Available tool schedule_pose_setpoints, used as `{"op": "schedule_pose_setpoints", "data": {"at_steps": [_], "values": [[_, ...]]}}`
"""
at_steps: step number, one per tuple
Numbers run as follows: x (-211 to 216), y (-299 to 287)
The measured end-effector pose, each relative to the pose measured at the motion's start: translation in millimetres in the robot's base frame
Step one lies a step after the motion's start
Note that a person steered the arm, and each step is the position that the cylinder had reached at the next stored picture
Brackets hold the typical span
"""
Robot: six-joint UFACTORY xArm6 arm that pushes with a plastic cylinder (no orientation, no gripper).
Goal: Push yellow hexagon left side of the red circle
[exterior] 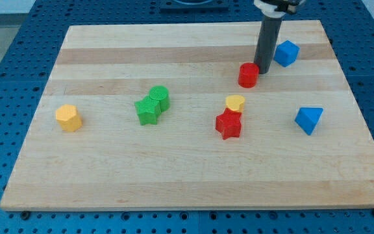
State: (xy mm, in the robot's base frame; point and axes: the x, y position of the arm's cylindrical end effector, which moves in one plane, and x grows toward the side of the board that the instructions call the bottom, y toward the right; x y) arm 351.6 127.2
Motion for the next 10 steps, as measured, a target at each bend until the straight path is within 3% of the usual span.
{"op": "schedule_pose_setpoints", "data": {"at_steps": [4, 6, 8, 10], "values": [[61.3, -61.6], [20.6, -61.8], [48.7, -103.0], [54.5, -96.9]]}}
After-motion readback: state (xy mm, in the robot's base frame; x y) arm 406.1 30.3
